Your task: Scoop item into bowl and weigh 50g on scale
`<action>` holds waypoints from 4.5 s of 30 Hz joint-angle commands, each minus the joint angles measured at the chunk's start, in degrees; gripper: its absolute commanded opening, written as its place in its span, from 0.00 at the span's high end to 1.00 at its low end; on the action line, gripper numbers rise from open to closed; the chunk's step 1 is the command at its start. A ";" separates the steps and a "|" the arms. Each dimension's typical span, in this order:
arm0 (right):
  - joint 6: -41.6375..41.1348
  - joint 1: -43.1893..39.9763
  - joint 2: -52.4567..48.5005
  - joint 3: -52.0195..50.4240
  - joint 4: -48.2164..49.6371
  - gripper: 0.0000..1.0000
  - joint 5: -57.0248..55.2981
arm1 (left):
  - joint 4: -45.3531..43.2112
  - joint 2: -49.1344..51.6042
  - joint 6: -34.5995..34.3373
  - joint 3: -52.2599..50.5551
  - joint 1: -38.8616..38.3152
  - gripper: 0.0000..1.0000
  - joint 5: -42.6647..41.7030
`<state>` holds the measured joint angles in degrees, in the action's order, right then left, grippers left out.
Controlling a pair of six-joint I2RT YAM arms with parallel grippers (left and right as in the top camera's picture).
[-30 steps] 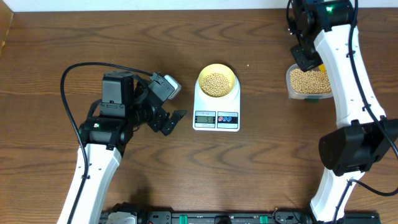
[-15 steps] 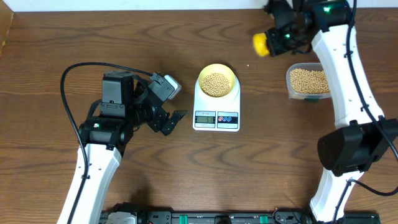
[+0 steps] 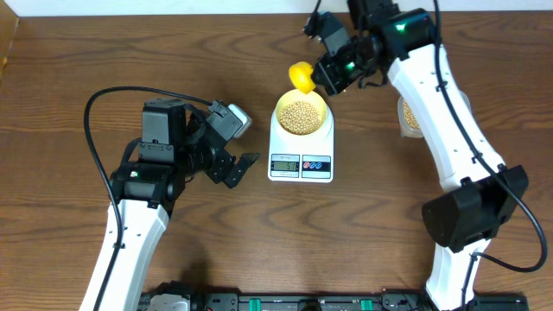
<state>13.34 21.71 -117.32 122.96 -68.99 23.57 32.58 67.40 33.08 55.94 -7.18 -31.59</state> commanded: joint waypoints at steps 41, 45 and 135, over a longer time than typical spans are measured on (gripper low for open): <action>11.19 4.35 -9.46 0.57 -3.43 0.99 -10.84 | -0.07 0.39 0.55 -0.24 0.15 0.03 -0.26; 11.19 4.39 -9.49 0.57 -3.43 0.99 -11.23 | -0.07 0.39 0.55 -0.24 0.15 0.02 -0.26; 9.14 3.19 -10.27 0.02 -2.32 0.99 -3.48 | -0.07 0.39 0.55 -0.24 0.15 0.02 -0.26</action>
<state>23.42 26.35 -127.09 120.90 -70.98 18.68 32.58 67.40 33.08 55.94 -7.18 -31.59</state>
